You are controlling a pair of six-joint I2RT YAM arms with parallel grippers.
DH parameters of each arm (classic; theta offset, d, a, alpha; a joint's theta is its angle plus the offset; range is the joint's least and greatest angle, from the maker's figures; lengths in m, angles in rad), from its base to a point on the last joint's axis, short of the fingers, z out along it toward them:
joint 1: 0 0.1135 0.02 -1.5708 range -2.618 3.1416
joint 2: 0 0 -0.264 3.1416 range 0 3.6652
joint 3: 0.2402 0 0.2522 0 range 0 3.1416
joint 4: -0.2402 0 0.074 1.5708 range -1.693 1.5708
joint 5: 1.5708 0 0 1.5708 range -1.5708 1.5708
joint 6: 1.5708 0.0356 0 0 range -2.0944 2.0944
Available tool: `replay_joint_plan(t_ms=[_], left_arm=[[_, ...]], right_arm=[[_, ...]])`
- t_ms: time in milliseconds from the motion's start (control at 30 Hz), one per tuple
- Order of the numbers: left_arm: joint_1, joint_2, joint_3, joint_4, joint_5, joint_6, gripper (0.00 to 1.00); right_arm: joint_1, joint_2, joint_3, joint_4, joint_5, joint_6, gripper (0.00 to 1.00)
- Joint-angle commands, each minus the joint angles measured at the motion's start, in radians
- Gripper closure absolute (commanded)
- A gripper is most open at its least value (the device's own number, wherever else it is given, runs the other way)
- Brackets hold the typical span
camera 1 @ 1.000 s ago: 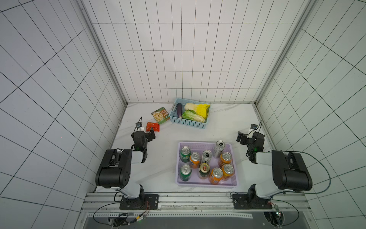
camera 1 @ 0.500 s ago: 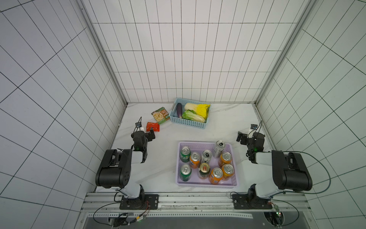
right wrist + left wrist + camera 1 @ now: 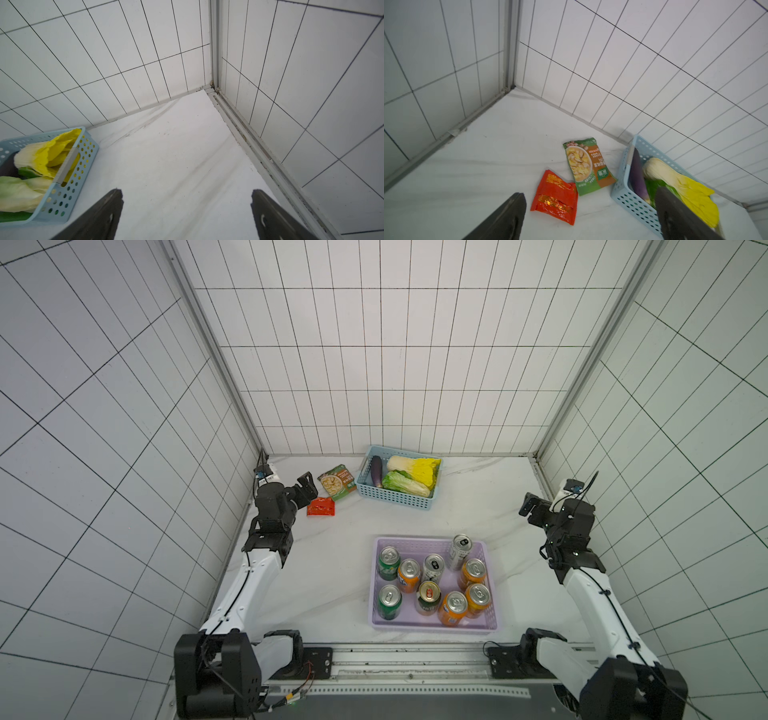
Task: Take out the drinks from the basket
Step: Move the basket to the center of the board.
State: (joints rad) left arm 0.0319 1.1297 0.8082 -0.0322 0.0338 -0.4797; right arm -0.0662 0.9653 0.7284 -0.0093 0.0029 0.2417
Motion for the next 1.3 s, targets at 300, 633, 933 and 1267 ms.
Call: replay_joint_plan(t_ms=[300,633,933,1267], left_arm=[[-0.195,-0.144,-0.008,-0.489,0.363,-0.062,0.21],[-0.476,-0.132,-0.098,-0.532,0.262,-0.107,0.36],[-0.573,-0.108,-0.188,-0.469,0.284,-0.178,0.43],[-0.623,-0.027,-0.226,-0.409,0.251,-0.194,0.49]], right_arm=[[-0.009,-0.118,0.165,-0.682,-0.252,0.195,0.08],[0.01,-0.219,-0.011,-0.763,-0.351,0.311,0.2],[0.154,-0.216,-0.093,-0.8,-0.267,0.401,0.24],[0.259,-0.163,-0.143,-0.768,-0.227,0.45,0.36]])
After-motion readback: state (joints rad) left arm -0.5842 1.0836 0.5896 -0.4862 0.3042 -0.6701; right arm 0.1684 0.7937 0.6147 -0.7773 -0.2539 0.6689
